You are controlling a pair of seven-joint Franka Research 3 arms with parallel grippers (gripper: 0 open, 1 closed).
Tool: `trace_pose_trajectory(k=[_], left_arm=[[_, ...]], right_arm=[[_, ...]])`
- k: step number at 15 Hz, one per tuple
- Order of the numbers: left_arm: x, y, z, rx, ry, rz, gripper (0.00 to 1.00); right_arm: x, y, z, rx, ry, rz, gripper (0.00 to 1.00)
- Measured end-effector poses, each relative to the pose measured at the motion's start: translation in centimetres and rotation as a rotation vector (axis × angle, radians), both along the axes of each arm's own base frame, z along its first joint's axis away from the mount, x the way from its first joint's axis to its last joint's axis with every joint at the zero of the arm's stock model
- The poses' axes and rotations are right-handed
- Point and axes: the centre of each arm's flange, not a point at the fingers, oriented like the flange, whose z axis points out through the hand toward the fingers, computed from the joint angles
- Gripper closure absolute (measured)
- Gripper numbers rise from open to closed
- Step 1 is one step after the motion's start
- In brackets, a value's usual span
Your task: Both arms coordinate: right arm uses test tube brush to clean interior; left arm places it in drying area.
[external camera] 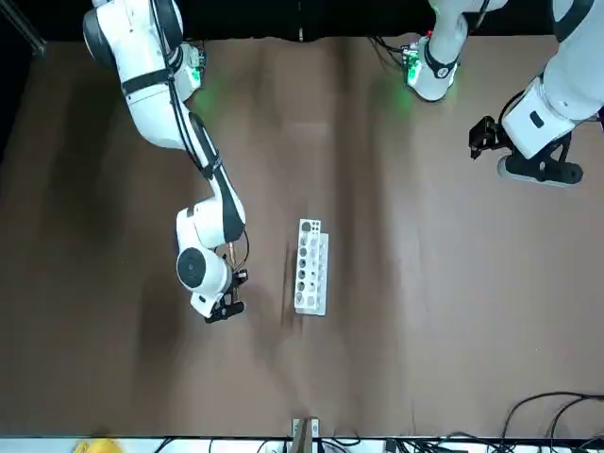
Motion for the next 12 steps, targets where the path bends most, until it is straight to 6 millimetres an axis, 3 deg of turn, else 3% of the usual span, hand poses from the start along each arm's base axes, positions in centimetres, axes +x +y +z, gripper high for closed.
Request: trace_pose_trajectory(k=[5, 9, 12], left_arm=[[0.0, 0.0, 0.0, 0.000, -0.001, 0.000, 0.00], [0.1, 0.0, 0.0, -0.001, -0.004, 0.001, 0.00], [0.1, 0.2, 0.1, -0.001, -0.005, 0.004, 0.00]], right_arm=[[-0.4, 0.7, 1.3, 0.024, 0.026, 0.193, 0.98], [-1.0, 1.1, 4.3, 0.053, 0.070, 0.340, 0.98], [-1.2, 2.6, 7.4, 0.102, 0.030, 0.458, 0.98]])
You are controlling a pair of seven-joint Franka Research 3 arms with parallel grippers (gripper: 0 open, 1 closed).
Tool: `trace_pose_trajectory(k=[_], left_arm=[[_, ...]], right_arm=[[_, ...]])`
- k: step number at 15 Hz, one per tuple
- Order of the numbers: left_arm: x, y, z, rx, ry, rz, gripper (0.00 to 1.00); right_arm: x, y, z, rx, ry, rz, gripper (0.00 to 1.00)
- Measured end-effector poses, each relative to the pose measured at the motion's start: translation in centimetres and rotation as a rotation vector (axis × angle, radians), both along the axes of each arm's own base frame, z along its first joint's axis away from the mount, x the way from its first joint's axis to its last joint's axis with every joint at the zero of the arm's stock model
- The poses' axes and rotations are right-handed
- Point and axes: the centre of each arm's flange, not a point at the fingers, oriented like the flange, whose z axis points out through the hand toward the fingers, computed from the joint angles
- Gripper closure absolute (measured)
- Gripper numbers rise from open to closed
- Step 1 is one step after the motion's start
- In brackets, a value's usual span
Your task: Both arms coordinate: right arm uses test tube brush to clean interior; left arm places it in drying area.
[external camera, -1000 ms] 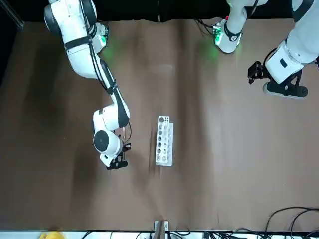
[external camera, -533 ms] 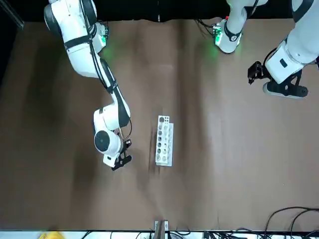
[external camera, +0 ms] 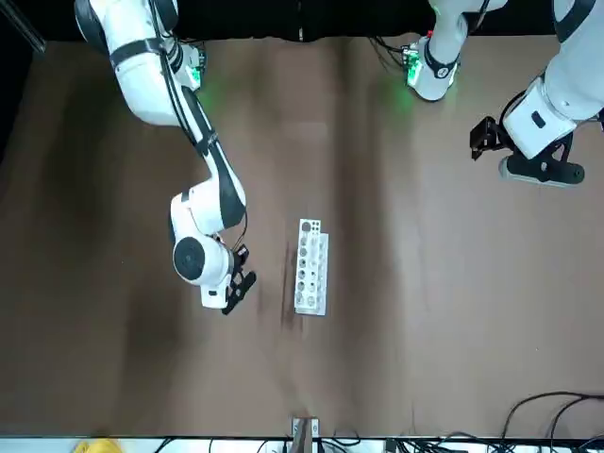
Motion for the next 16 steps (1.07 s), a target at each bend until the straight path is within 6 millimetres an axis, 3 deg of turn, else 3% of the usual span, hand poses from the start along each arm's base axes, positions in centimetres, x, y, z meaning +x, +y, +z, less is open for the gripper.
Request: trace_pose_trajectory(k=[4, 7, 11, 13, 16], left_arm=[[0.1, 0.2, 0.0, 0.000, -0.001, 0.005, 0.00], [0.2, 0.3, 0.1, -0.003, -0.013, 0.006, 0.00], [0.3, 0.5, 0.2, -0.004, -0.018, 0.009, 0.00], [0.6, 1.9, 0.3, -0.005, -0.025, 0.036, 0.00], [0.8, 2.5, 0.4, -0.006, -0.034, 0.045, 0.00]], right_arm=[[-0.1, 0.9, 4.0, 0.112, -0.041, 0.185, 0.98], [0.2, -0.4, 7.0, 0.254, -0.040, 0.292, 0.98], [0.2, 0.2, 9.3, 0.410, -0.081, 0.411, 0.98], [0.5, 0.5, 10.6, 0.579, -0.131, 0.478, 0.98], [1.2, 0.6, 12.9, 0.662, -0.211, 0.552, 0.98]])
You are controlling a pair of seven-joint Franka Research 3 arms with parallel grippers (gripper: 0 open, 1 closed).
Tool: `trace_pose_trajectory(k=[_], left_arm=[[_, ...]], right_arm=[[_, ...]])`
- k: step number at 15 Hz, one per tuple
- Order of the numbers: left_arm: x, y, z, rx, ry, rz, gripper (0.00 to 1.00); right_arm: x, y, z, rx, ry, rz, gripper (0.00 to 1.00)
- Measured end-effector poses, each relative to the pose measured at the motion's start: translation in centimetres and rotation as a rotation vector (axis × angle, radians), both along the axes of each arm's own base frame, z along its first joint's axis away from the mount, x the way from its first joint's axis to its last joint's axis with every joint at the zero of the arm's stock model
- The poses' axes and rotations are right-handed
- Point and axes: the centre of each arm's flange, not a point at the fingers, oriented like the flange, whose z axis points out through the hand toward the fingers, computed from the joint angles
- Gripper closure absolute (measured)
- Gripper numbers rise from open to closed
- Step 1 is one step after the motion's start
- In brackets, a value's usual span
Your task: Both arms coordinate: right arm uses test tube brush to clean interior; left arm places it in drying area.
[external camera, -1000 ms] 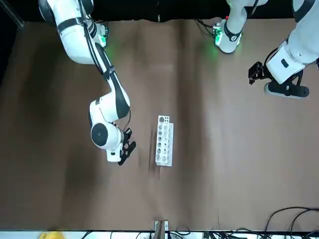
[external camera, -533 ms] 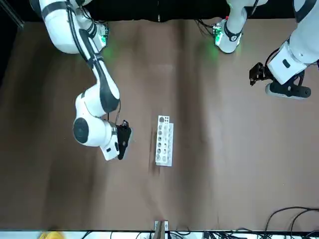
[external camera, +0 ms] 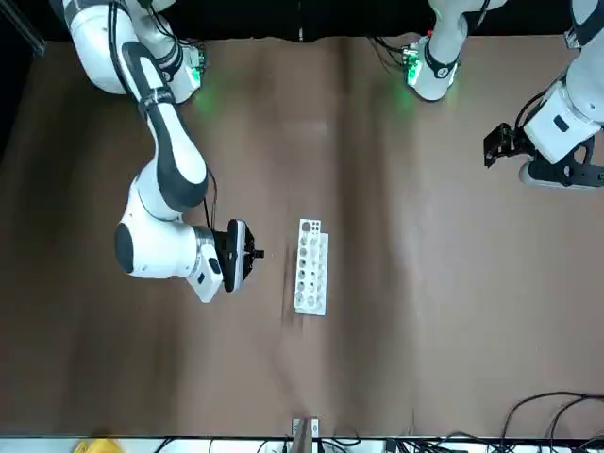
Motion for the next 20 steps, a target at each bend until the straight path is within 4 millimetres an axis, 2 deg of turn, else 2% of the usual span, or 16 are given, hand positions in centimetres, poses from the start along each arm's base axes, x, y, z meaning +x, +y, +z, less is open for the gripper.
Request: trace_pose_trajectory(k=[4, 7, 10, 13, 16, 20], left_arm=[[0.0, -0.3, 0.0, -0.001, -0.003, -0.005, 0.00], [0.1, -0.3, 0.1, -0.003, -0.014, -0.006, 0.00], [0.2, -0.3, 0.2, -0.004, -0.020, -0.005, 0.00], [0.2, -0.3, 0.2, -0.004, -0.022, -0.005, 0.00], [0.3, -0.3, 0.2, -0.005, -0.024, -0.005, 0.00], [0.3, -0.3, 0.1, -0.005, -0.025, -0.005, 0.00]], right_arm=[[0.6, 0.7, 2.3, 0.280, -0.080, 0.049, 0.98], [1.3, 0.2, 3.0, 0.439, -0.168, 0.080, 0.98], [1.5, 0.7, 3.3, 0.576, -0.244, 0.090, 0.98], [2.1, 1.5, 1.7, 0.712, -0.329, 0.052, 0.98], [2.4, 2.5, -0.5, 0.734, -0.384, 0.004, 0.98], [2.3, 3.6, -0.9, 0.737, -0.403, -0.029, 0.98]])
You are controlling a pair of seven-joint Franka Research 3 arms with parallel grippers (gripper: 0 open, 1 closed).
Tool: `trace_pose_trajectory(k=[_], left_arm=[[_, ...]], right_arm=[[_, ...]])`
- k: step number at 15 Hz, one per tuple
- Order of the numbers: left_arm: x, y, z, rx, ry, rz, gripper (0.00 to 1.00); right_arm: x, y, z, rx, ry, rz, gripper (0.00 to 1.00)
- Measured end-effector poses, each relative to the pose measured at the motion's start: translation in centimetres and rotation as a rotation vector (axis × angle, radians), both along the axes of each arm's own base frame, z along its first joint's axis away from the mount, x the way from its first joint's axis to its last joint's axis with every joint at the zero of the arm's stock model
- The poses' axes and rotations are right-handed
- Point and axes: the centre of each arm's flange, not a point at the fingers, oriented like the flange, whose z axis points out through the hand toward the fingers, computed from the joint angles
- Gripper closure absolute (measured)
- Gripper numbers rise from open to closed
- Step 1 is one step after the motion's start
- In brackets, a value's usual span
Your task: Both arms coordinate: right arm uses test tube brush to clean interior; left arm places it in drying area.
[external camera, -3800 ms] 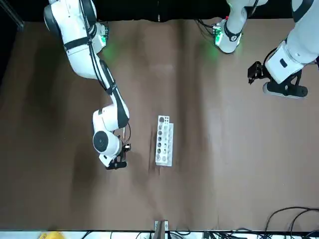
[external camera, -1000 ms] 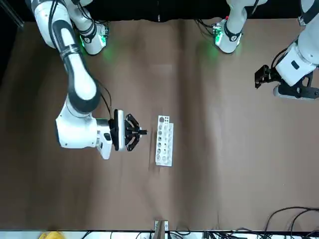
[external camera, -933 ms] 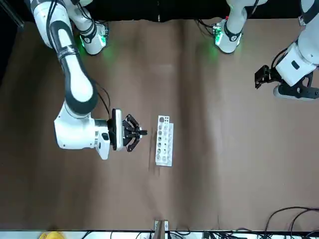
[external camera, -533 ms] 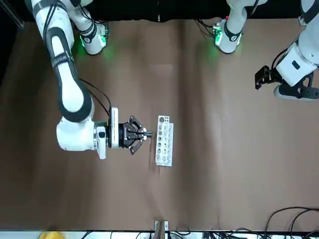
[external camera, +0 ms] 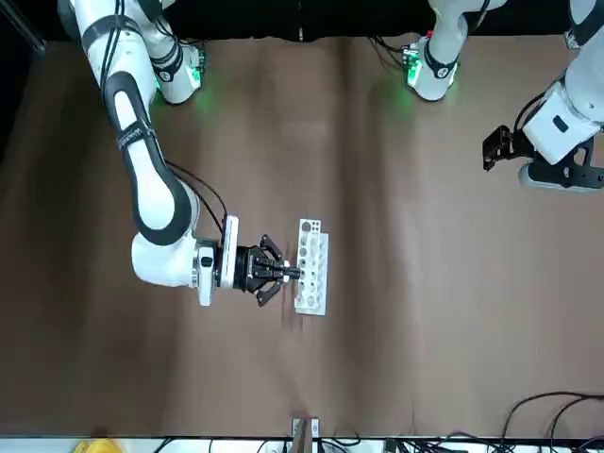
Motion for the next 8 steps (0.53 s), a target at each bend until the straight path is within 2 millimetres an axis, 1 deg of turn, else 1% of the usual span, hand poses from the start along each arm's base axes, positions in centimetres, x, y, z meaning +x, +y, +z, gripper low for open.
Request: trace_pose_trajectory(k=[1, 3, 5, 8], left_arm=[[0.0, 0.0, 0.0, 0.000, 0.000, 0.000, 0.00], [0.0, 0.0, 0.0, 0.000, 0.000, 0.000, 0.00], [0.0, 0.0, -0.1, 0.000, 0.001, 0.000, 0.00], [0.1, 0.0, -0.1, 0.000, 0.002, 0.001, 0.00]], right_arm=[[-0.2, 0.5, -0.3, 0.022, -0.019, -0.002, 0.98], [-0.3, 1.0, -1.0, 0.027, -0.025, 0.002, 0.98], [-0.4, 1.2, -1.4, 0.027, -0.026, 0.005, 0.98], [-0.4, 1.0, -1.5, 0.026, -0.025, 0.003, 0.98]])
